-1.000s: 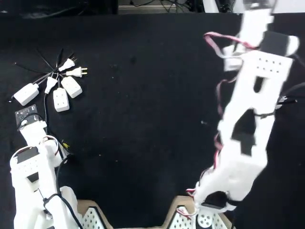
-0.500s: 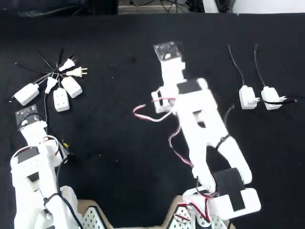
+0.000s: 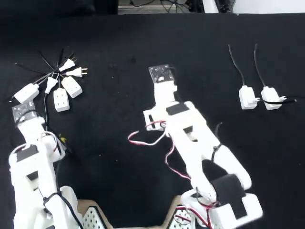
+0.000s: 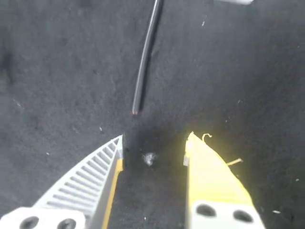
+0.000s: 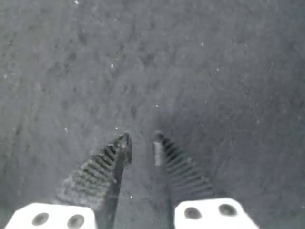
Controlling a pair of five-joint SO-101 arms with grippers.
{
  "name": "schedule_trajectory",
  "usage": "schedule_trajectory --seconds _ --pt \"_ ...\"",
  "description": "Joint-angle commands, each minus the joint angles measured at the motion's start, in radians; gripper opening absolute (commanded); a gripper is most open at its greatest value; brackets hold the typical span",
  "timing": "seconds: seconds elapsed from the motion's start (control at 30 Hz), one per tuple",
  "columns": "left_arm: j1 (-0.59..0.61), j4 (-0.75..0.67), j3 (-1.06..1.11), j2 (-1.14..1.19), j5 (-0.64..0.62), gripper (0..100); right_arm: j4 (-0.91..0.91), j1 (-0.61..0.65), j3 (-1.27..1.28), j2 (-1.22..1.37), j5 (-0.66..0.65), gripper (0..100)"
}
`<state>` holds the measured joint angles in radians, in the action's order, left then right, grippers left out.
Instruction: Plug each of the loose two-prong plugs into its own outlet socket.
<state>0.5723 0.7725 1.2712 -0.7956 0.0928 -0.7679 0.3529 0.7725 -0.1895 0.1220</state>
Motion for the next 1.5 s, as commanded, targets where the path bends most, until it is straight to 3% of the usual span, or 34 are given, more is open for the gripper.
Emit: schedule_trajectory --seconds 0.0,0.2,0.4,0.63,0.83,1.03,1.33,1.47 --pt "-0.013 0.133 -0.208 -0.002 0.055 21 0.117 0.011 0.074 -0.137 0.012 11.8" --pt "-0.015 0.293 -0.42 -0.002 0.063 21 0.253 0.012 0.206 -0.243 0.015 11.7" --pt "-0.008 0.304 -0.568 0.0 0.063 21 0.359 0.012 0.302 -0.297 0.015 11.7" --pt "-0.008 0.308 -0.654 0.0 0.063 21 0.356 0.012 0.306 -0.332 0.009 11.9" --pt "-0.015 0.503 -0.812 0.037 0.104 21 0.358 0.009 0.343 -0.407 0.009 11.9" --pt "-0.008 0.597 -1.018 0.295 0.104 21 0.365 0.011 0.387 -0.464 0.009 11.9" --pt "-0.015 0.611 -1.386 0.793 0.112 21 0.505 0.011 0.469 -0.464 0.008 11.9" --pt "-0.064 0.721 -1.547 0.957 0.18 21 0.508 0.011 0.472 -0.464 0.008 11.9"
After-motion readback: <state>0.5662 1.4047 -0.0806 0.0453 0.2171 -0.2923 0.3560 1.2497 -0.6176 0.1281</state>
